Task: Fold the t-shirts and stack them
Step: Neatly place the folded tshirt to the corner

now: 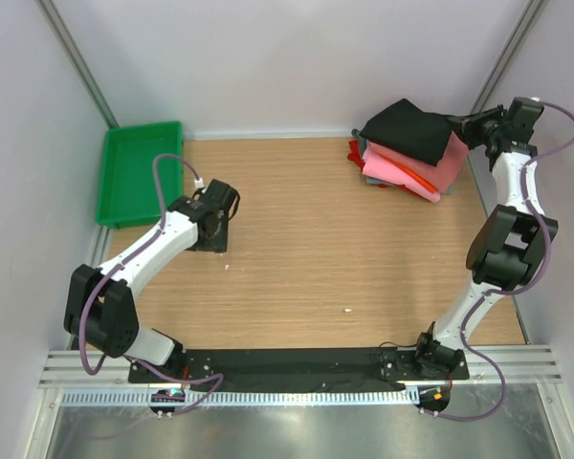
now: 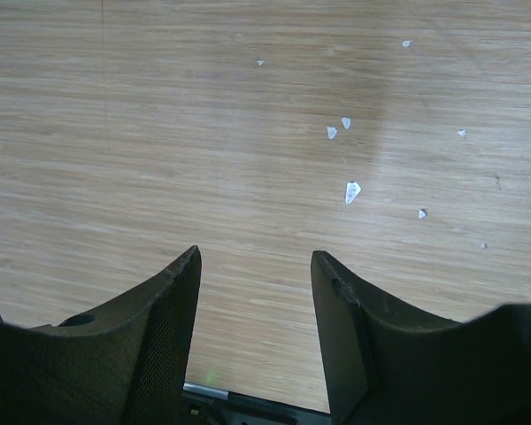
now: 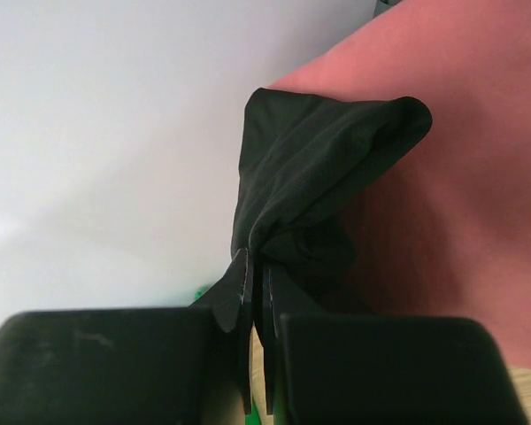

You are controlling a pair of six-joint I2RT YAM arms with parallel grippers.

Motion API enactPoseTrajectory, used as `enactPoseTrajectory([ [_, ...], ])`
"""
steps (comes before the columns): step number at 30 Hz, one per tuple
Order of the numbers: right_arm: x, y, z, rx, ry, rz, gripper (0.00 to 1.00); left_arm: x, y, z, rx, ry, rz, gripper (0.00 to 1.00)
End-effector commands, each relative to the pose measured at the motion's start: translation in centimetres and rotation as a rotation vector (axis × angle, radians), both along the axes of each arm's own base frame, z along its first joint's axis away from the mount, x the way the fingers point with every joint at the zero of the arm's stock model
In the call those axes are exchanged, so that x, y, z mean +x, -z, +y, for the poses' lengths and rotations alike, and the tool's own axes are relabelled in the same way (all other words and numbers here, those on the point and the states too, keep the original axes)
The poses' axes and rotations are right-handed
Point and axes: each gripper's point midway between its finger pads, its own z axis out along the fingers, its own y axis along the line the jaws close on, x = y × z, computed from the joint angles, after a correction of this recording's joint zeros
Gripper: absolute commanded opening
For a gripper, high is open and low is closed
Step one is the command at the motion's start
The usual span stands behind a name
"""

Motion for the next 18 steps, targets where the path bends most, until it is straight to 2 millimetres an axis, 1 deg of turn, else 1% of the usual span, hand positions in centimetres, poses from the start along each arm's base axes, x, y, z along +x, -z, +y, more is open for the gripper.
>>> enactPoseTrajectory([
  [1,-0.7,-3.1,0.4,-0.034,-0.042,-0.104,0.01,0.3,-0.4,0.1,0.017,-0.014,-0.018,0.54],
  [2,-0.5,-2.0,0.2,-0.027,-0.049,-0.087,0.01,0.3,-0.3,0.1,0.02,-0.011,-0.015,0.54],
  [5,-0.2,0.5,-0.1,-0.027,-0.051,-0.046,0.01,0.3,-0.2,0.1,0.027,-0.011,-0.012,0.54],
  [7,-0.2,1.6,-0.6,-0.046,-0.041,-0.02,0.01,0.3,-0.2,0.2,0.031,-0.01,-0.009,0.54],
  [8,-0.4,2.4,-0.8,-0.052,-0.037,0.008,0.01,0.2,-0.2,0.2,0.033,-0.011,-0.008,0.55],
  [9,-0.4,3.3,-1.3,-0.088,-0.025,0.029,0.02,0.2,-0.1,0.2,0.036,-0.011,-0.006,0.54],
  [10,-0.5,3.8,-1.6,-0.107,-0.017,0.045,0.03,0.2,-0.1,0.2,0.035,-0.009,-0.006,0.54],
  [11,-1.0,4.8,-1.8,-0.12,-0.008,0.09,0.05,0.2,-0.1,0.2,0.036,-0.009,-0.004,0.54],
  [13,-1.3,6.0,-2.6,-0.169,0.016,0.128,0.1,0.2,-0.1,0.1,0.036,-0.008,-0.003,0.54],
  [14,-1.6,6.8,-2.8,-0.173,0.024,0.163,0.17,0.2,-0.1,0.1,0.038,-0.007,-0.004,0.55],
  [17,-1.7,9.2,-3.3,-0.167,0.027,0.226,0.31,0.2,0.0,0.0,0.038,-0.005,-0.002,0.54],
  [18,-1.8,9.7,-3.3,-0.161,0.025,0.24,0.33,0.1,-0.1,0.0,0.039,-0.004,-0.001,0.54],
])
